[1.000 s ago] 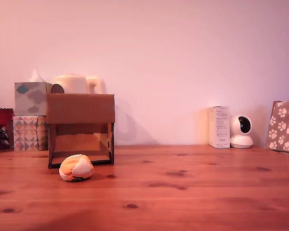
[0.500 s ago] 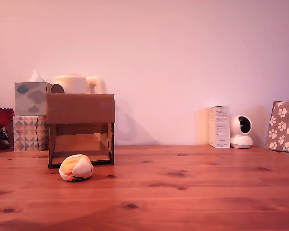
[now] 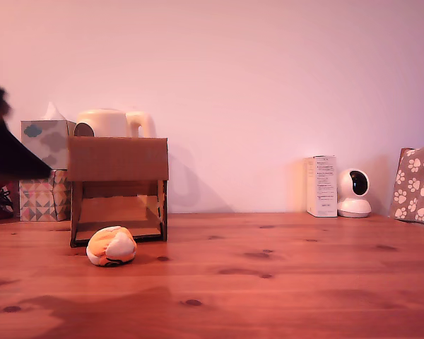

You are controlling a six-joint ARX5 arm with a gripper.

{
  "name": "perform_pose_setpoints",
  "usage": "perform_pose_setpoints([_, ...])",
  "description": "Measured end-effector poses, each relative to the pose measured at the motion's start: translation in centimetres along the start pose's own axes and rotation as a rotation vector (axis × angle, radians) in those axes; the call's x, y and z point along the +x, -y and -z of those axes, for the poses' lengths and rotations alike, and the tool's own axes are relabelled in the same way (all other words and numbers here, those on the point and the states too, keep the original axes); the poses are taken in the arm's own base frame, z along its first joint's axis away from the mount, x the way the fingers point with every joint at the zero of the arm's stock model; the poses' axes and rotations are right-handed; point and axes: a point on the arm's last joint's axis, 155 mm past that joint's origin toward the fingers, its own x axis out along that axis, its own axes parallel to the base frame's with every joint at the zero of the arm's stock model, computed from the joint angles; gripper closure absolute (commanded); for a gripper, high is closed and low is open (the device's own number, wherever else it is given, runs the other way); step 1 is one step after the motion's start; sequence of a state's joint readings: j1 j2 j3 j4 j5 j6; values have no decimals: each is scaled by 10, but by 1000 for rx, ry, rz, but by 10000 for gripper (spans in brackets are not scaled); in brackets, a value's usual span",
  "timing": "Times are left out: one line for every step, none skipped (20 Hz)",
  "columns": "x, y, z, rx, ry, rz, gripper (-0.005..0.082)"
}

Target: Drop the footbag into the cardboard dice tower

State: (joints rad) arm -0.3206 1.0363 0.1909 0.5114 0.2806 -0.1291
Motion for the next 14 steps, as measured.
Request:
perform_pose_setpoints([5, -2, 3, 0, -4, -1, 793])
perform_pose_setpoints([10, -4, 8, -4, -18, -2, 785])
perform_pose_setpoints([14, -6, 13, -7, -30, -3, 719])
perform_pose_setpoints([17, -6, 19, -12, -46, 1, 556])
perform_pose_setpoints([20, -7, 23, -16, -62, 2, 301])
perform_pose_setpoints([25, -8, 23, -19, -70, 2, 47])
perform_pose_setpoints([31, -10, 18, -13, -70, 2, -12])
perform_pose_setpoints([38, -11, 12, 1, -65, 1, 26])
perform_pose_setpoints([45, -12, 3, 10, -54, 1, 25])
perform_pose_setpoints([50, -12, -5, 27, -42, 3, 25])
perform_pose_setpoints([55, -12, -11, 46, -34, 6, 25])
perform_pose_setpoints([60, -11, -13, 61, -35, 11, 25])
perform_pose_setpoints([65, -11, -12, 75, -44, 14, 25])
perform_pose_setpoints([70, -12, -9, 81, -57, 15, 25])
